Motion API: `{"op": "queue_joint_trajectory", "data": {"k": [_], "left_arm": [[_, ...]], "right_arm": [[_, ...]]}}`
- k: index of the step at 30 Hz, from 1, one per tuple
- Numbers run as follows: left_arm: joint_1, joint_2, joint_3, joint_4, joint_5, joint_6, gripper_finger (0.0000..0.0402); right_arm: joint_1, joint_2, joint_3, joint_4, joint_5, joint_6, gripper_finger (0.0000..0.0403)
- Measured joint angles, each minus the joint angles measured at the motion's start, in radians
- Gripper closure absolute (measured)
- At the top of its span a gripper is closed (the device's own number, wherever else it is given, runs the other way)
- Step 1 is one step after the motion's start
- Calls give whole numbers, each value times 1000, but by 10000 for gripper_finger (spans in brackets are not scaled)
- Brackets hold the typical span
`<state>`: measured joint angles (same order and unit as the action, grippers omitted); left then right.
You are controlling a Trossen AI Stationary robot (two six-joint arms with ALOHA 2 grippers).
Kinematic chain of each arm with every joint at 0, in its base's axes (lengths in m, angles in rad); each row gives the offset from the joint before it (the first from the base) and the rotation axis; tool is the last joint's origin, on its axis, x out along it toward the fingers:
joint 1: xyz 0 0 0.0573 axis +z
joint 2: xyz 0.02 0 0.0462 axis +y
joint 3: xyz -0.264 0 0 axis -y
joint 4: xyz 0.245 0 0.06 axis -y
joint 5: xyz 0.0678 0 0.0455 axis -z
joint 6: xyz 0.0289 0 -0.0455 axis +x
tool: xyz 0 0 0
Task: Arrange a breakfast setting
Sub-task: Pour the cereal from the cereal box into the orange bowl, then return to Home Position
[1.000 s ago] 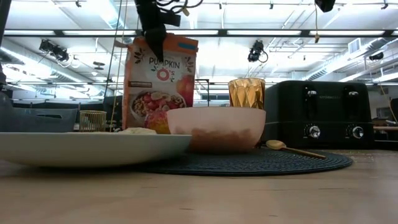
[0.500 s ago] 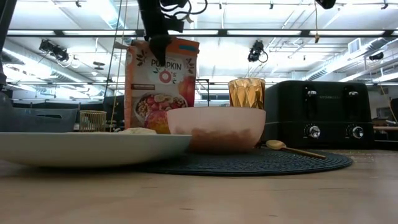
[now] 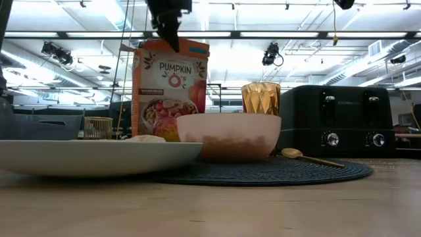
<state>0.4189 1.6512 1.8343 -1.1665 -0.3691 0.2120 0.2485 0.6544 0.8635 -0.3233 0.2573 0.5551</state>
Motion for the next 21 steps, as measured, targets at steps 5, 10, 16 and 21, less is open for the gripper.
{"op": "queue_joint_trajectory", "data": {"k": [5, 10, 16, 21], "left_arm": [[-18, 0, 96, -56, 25, -18, 158], [-40, 0, 233, -111, 41, -46, 163], [-87, -21, 376, -149, 164, -131, 168], [-165, -84, 384, -138, 197, -212, 169]], "right_arm": [[0, 0, 0, 9, 3, -11, 39], [-1, 0, 0, 27, 11, -40, 39], [-1, 0, 0, 44, 16, -54, 39], [-1, 7, 0, 46, 82, -61, 39]]}}
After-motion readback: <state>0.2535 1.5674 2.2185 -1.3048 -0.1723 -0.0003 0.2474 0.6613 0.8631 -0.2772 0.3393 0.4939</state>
